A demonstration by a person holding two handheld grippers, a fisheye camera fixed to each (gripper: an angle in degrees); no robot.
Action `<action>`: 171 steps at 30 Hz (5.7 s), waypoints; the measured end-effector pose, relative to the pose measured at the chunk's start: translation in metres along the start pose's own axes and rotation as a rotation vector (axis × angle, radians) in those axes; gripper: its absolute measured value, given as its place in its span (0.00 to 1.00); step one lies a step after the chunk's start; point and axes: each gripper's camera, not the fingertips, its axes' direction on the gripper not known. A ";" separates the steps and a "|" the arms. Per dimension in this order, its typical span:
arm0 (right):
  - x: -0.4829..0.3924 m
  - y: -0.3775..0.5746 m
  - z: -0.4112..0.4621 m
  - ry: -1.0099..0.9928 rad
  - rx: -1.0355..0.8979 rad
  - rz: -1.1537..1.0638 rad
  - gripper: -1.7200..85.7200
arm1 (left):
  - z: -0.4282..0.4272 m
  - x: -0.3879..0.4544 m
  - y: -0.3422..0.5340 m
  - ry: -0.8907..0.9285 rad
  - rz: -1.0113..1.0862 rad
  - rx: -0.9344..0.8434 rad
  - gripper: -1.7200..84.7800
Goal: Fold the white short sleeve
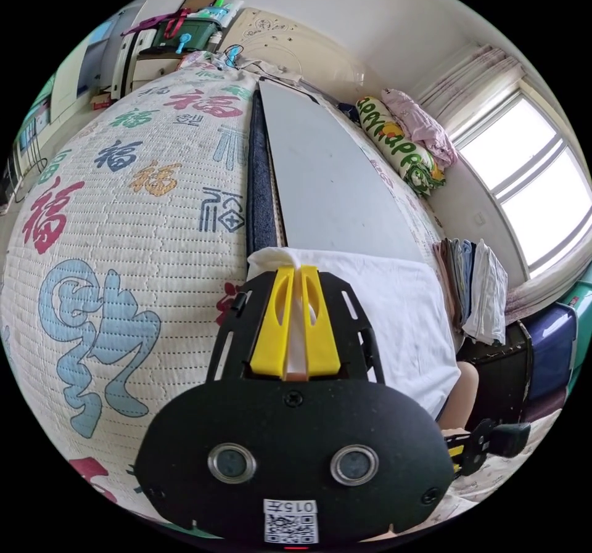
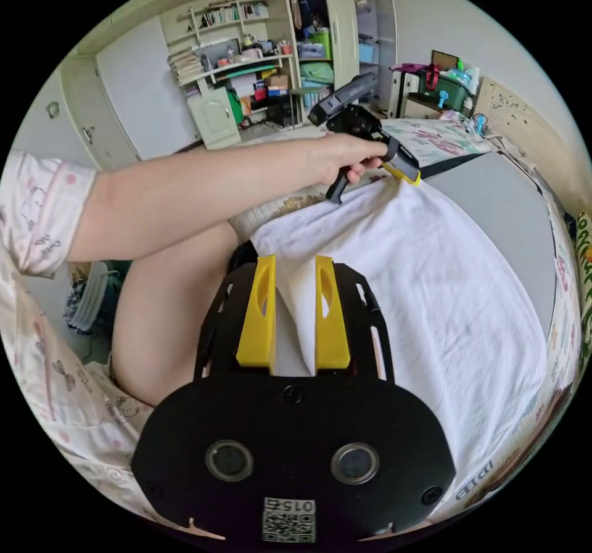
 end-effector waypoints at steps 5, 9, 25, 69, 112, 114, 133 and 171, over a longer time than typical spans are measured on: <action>-0.017 -0.001 0.006 0.021 -0.038 0.010 0.04 | -0.009 0.022 0.000 -0.050 0.028 0.029 0.02; -0.034 0.004 0.001 0.043 0.003 -0.013 0.03 | -0.022 0.066 0.000 -0.205 0.121 0.108 0.02; 0.014 0.112 -0.079 -0.122 0.085 0.296 0.08 | -0.050 0.118 0.009 -0.275 0.132 0.120 0.14; 0.186 0.419 -0.217 -0.051 0.281 0.975 0.08 | 0.190 0.568 -0.123 -0.102 0.713 -0.375 0.13; -0.050 0.196 -0.132 -0.099 0.096 0.284 0.04 | -0.013 0.142 -0.023 0.149 0.110 0.090 0.10; -0.058 0.188 -0.128 -0.088 0.080 0.270 0.04 | -0.008 0.137 -0.015 0.159 0.127 0.073 0.10; -0.056 0.209 -0.193 0.095 0.165 0.322 0.07 | -0.036 0.212 0.054 0.367 0.744 -0.182 0.12; -0.067 0.271 -0.185 0.340 -0.074 0.364 0.02 | -0.062 0.253 0.345 -0.026 0.491 -0.198 0.01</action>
